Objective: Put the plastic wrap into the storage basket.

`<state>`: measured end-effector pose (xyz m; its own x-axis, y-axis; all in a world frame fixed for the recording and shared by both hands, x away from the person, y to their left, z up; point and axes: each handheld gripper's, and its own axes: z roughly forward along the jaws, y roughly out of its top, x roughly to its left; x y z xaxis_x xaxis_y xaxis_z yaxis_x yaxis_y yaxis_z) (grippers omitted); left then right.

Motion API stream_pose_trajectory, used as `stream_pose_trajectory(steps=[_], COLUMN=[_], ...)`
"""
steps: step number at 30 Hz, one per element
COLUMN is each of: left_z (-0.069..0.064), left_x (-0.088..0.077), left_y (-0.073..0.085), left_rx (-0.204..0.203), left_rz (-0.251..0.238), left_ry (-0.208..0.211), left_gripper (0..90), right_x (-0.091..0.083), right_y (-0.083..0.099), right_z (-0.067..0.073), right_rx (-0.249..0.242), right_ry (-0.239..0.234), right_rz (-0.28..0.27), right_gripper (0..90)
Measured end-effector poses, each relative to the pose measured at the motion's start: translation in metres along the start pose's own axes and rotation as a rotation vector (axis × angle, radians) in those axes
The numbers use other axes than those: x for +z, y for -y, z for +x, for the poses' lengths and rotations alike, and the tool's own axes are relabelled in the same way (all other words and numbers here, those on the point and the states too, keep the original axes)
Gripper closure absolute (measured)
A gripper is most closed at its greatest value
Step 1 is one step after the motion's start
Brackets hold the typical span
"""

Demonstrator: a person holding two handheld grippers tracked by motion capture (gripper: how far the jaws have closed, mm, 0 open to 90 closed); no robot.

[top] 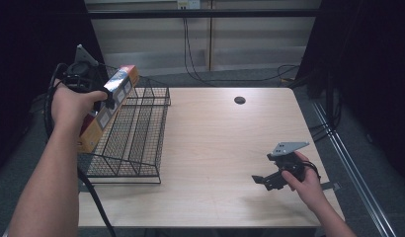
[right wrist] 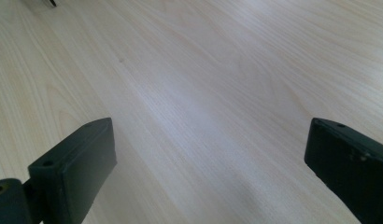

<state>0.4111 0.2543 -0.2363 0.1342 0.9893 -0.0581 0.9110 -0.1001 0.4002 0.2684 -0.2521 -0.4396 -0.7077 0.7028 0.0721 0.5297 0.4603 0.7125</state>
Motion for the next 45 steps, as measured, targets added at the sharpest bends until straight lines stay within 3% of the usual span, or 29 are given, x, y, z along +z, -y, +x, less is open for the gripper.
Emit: stream_pose_trajectory(steps=[12,13,21,28,39,41,42,45], left_z=[0.012,0.012,0.017,0.019,0.021,0.023,0.022,0.024], left_x=[0.01,0.011,0.015,0.017,0.028,0.029,0.03,0.032], left_y=[0.005,0.006,0.01,0.012,0.016,0.017,0.017,0.018], left_rx=[-0.06,-0.078,-0.118,-0.124,-0.182,-0.165,-0.18,-0.166], left_rz=[-0.005,-0.012,-0.011,-0.008,0.006,0.013,0.007,0.023], left_ry=[-0.058,-0.063,-0.054,-0.077,-0.09,-0.089,-0.094,-0.087], left_gripper=[44.0,44.0,44.0,43.8,43.7,43.5,43.6,43.5], right_x=[0.0,0.0,0.002,0.002,0.001,0.001,0.001,0.001], right_y=[0.0,0.0,0.001,0.001,0.0,0.0,0.0,0.0], right_z=[0.0,0.0,0.001,0.002,0.002,0.002,0.002,0.002], right_rx=[0.001,0.002,0.003,-0.005,-0.009,-0.008,-0.008,-0.008], right_ry=[0.006,0.006,0.001,-0.005,0.001,0.003,0.003,-0.001], right_rz=[0.0,0.0,0.005,0.009,0.004,0.005,0.006,0.005], right_gripper=[1.8,1.8,1.7,1.8,1.8,1.8,1.8,1.8])
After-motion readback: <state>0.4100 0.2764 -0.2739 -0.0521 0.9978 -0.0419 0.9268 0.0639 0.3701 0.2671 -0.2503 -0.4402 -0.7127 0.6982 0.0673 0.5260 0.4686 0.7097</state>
